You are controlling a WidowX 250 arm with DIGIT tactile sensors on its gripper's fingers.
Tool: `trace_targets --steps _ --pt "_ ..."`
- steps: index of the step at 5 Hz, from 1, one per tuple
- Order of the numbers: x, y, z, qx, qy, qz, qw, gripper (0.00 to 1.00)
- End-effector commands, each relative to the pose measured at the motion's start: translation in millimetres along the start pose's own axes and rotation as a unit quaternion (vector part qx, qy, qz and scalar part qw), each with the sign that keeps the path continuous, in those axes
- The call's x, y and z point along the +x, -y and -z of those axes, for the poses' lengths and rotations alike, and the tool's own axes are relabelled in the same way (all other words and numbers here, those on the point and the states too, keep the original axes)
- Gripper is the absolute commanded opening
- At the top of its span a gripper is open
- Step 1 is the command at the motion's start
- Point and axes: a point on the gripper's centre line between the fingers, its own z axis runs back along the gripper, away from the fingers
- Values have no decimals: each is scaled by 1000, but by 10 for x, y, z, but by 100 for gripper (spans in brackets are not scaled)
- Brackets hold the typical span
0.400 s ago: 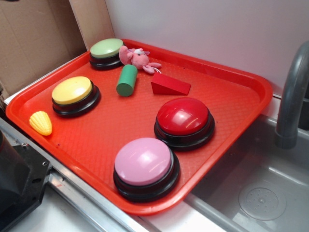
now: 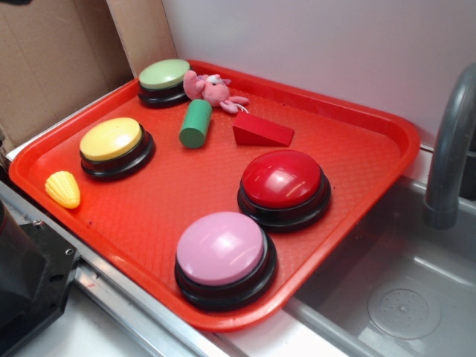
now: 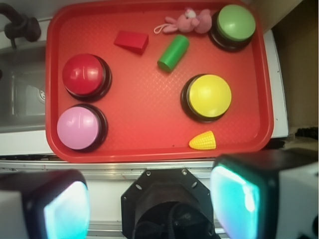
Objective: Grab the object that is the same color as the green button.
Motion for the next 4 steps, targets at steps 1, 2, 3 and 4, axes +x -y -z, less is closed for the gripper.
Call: trace_targets --steps 1,2,3,4 --pt "503 -113 424 -42 16 -145 988 100" --pt "824 -217 747 -24 29 -230 972 100" --pt "1074 -269 1058 -2 74 -305 949 100" --pt "1271 -307 1405 14 88 -341 936 100"
